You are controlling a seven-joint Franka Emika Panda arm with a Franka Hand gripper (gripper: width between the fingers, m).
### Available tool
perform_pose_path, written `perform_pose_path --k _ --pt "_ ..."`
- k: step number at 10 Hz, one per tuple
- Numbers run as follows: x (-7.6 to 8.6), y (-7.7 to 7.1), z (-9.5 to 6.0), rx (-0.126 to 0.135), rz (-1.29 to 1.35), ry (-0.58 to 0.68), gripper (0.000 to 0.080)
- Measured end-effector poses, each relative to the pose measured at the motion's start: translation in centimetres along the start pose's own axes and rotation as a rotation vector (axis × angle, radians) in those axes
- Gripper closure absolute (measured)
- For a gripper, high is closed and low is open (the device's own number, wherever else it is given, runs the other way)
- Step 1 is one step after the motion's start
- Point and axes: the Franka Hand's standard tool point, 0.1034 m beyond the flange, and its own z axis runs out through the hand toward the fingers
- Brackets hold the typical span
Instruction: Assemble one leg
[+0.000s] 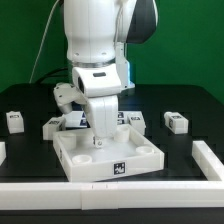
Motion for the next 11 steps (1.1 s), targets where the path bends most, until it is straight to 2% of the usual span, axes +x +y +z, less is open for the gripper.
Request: perform_pose_path --k 1,2,4,5,6,11 --pt "-0.01 0.0 0.0 0.0 0.0 0.0 0.0281" --pt "-0.02 -0.01 0.0 0.0 0.0 0.0 0.0281" --pt "-0.03 -0.01 0.0 0.0 0.001 0.0 0.0557" --pt "-0.04 -0.02 0.01 0.0 0.001 0.0 0.0557" --pt "-0.06 0.08 -0.06 -0.004 0.0 -0.001 0.0734" --pt "-0.08 0.3 -0.16 -0.013 0.019 -0.004 0.0734"
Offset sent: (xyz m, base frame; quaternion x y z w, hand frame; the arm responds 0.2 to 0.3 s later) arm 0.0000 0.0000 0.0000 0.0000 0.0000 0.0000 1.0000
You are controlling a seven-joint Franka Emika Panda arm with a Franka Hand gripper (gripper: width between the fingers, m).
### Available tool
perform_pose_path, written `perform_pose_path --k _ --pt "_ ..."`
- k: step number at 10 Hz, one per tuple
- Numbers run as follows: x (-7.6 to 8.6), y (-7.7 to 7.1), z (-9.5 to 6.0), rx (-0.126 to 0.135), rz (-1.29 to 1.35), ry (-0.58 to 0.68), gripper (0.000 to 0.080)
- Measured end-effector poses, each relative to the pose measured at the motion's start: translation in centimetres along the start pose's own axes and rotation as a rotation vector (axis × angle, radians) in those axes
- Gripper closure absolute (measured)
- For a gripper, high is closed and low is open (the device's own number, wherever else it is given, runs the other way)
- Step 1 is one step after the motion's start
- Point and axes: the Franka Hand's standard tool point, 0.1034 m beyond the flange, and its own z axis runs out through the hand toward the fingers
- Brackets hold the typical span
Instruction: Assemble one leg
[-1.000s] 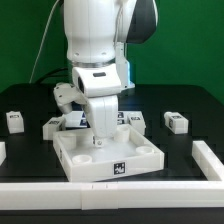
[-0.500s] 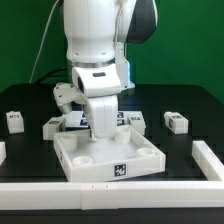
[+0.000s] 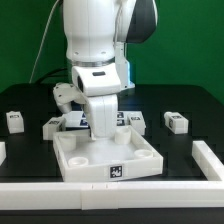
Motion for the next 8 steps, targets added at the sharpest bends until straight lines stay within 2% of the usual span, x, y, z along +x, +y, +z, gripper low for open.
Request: perform_pose_path --k 2,8 --pt "1.1 0.9 -0.2 -0.027 0.093 -0.002 0.0734" --pt "6.6 4.3 -0.4 -0.052 0.227 0.016 0.0735"
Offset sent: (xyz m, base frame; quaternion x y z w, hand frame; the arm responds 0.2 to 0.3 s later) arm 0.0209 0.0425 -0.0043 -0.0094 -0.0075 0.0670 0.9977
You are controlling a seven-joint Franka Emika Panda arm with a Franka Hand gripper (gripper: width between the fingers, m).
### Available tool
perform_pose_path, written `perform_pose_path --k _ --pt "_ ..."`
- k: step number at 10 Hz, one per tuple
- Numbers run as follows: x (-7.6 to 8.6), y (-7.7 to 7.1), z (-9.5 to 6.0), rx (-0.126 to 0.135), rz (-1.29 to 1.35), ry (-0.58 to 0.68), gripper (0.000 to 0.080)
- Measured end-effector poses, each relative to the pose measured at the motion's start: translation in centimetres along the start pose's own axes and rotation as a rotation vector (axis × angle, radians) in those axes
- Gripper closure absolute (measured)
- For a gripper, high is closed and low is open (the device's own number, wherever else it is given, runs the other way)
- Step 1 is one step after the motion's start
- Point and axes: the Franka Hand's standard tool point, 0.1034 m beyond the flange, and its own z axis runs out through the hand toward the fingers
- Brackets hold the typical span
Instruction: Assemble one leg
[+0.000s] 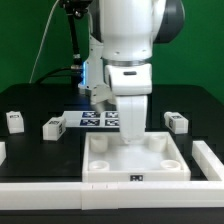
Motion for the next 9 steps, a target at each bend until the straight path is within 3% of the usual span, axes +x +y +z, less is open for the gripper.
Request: perform_pose_path --k 4,8,9 --pt "3.1 2.2 0.0 -0.01 0.036 0.011 0.0735" --pt "3.2 2.2 0.1 -0.009 0.039 0.012 0.0735" --pt "3.1 2.2 0.1 -0.009 0.039 0.012 0.0482"
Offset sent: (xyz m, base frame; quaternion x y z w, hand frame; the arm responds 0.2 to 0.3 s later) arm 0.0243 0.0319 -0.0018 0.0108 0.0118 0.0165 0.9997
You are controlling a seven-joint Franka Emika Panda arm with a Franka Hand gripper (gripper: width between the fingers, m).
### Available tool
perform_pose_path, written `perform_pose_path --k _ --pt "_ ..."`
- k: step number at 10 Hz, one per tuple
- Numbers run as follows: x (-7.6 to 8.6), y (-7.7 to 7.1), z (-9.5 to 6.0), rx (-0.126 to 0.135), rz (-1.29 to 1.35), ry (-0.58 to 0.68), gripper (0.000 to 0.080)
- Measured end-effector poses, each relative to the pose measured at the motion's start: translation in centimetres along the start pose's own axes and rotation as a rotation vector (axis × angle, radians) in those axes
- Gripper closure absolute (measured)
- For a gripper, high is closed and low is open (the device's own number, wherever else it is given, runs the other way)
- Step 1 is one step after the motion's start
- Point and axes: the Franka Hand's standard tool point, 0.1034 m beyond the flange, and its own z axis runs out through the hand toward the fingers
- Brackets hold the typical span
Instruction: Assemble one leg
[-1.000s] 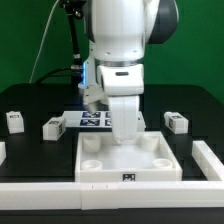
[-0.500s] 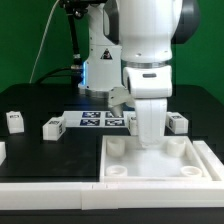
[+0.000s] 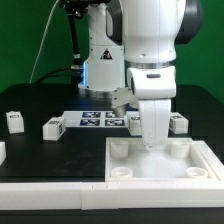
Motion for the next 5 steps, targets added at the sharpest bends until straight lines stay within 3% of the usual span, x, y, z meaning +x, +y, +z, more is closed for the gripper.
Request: perform_pose_path --k 1,2,3,4,5 --pt "-0.03 0.0 0.01 0.0 0.001 0.0 0.0482" --pt "-0.05 0.0 0.01 0.0 0.001 0.0 0.0345" --pt "-0.07 0.0 0.01 0.0 0.001 0.0 0.0345" --pt "-0.09 0.0 0.02 0.0 0.002 0.0 0.0191" --pt "-0.11 0.0 0.02 0.0 0.002 0.0 0.0162"
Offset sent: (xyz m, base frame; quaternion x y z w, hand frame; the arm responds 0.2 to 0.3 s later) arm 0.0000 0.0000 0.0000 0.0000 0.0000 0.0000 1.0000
